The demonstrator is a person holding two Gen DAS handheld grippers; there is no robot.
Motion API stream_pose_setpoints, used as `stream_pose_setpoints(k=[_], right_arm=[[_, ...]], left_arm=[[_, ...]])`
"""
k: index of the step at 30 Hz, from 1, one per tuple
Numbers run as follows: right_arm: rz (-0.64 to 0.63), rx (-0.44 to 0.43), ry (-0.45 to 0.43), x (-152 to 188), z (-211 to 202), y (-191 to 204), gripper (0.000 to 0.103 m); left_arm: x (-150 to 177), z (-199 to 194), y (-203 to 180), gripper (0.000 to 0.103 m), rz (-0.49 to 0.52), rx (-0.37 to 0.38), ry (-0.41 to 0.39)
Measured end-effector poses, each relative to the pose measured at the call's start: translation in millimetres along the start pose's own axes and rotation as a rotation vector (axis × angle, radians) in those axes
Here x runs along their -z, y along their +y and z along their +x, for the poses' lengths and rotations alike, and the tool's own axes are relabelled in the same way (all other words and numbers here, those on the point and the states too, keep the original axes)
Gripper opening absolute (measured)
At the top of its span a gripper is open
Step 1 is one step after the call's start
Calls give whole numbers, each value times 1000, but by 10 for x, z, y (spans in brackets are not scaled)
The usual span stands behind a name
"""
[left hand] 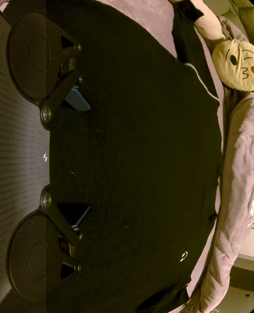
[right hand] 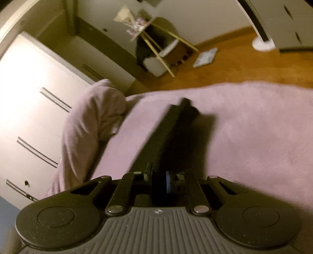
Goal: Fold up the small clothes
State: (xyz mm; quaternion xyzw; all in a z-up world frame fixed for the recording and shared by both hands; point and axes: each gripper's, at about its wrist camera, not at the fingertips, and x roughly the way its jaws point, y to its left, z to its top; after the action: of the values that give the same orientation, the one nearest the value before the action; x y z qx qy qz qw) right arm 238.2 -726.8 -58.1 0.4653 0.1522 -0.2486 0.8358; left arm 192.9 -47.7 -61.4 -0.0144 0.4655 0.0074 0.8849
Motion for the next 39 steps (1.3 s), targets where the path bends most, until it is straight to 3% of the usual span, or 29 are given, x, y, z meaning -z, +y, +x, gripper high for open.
stream_pose_setpoints(k=[5, 9, 15, 17, 20, 23, 27, 28, 30, 34, 38, 39], right_arm=[[-135, -93, -41, -8, -306, 682, 11], [-292, -250, -30, 283, -498, 1593, 11], [-531, -473, 82, 1464, -626, 2745, 11], [-583, -494, 127, 1909, -564, 2927, 11], [-676, -456, 190, 2588, -375, 3098, 11], [-772, -430, 221, 3159, -244, 3185, 12], [-806, -408, 315, 3621, -240, 3043, 41], [-773, -411, 325, 3691, -395, 2945, 41], [-677, -403, 317, 3524, -484, 2719, 42], [-600, -306, 161, 3143, -858, 2085, 49], [-439, -218, 204, 2901, -805, 1383, 47], [-390, -227, 220, 2866, -764, 1246, 42]], left_arm=[[20, -112, 62, 103, -13, 5, 0], [51, -289, 194, 103, -12, -21, -56], [51, -498, 510, 103, -62, 6, -94], [64, -534, 594, 103, -66, 3, -100], [86, -559, 699, 103, -69, -4, -105], [80, -556, 830, 103, -87, -14, -109], [14, -526, 935, 103, -111, -32, -124], [-22, -504, 940, 103, -109, -35, -128], [-105, -448, 915, 103, -98, -37, -137], [-369, -236, 760, 103, -101, 14, -136], [-755, 95, 431, 103, -114, 116, -82], [-853, 179, 338, 103, -116, 133, -74]])
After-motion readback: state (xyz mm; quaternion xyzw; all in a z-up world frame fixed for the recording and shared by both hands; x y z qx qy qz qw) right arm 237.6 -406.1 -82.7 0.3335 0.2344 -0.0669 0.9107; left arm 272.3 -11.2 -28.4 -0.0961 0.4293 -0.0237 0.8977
